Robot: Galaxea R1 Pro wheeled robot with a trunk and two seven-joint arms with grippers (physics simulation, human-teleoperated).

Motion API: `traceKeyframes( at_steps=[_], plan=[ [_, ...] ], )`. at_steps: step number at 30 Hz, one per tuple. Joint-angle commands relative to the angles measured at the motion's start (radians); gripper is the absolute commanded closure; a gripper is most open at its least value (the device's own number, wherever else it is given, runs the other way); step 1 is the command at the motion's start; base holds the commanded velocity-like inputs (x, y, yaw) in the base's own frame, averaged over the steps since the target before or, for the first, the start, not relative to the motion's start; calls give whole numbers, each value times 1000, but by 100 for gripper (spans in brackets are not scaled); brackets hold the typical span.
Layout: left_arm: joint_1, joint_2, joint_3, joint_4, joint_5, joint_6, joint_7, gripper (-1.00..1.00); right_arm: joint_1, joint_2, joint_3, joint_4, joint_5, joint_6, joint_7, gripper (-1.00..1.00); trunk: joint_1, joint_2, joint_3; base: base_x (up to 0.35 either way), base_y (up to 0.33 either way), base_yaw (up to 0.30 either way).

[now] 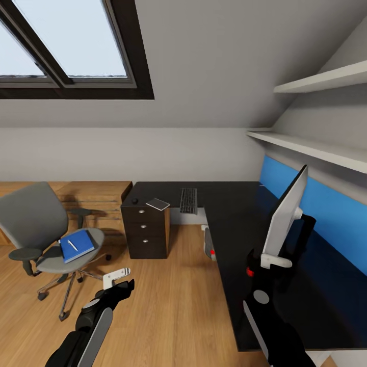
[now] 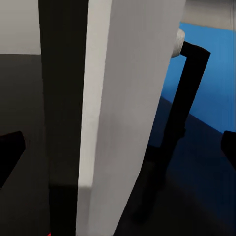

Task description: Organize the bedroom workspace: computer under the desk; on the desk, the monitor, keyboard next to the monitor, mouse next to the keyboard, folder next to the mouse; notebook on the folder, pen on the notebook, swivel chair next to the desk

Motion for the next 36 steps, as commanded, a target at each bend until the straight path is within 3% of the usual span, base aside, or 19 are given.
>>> traceKeyframes(
  at_steps=[1,14,36],
  plan=[
    [-1,0,-1,-1,11,2,9,-100,-1,0,-5,1,4,0,-5,-100,0,-1,-2,3,0,0],
    [-1,-1,-3,6,10,2,10,-100,-3,0,-74,2,3,5,-8,-100,0,-1,-2,1,0,0],
    [-1,-1,-3,7,10,2,9,-100,-3,0,-79,2,3,5,-8,-100,0,-1,-2,-55,-255,0]
  ],
)
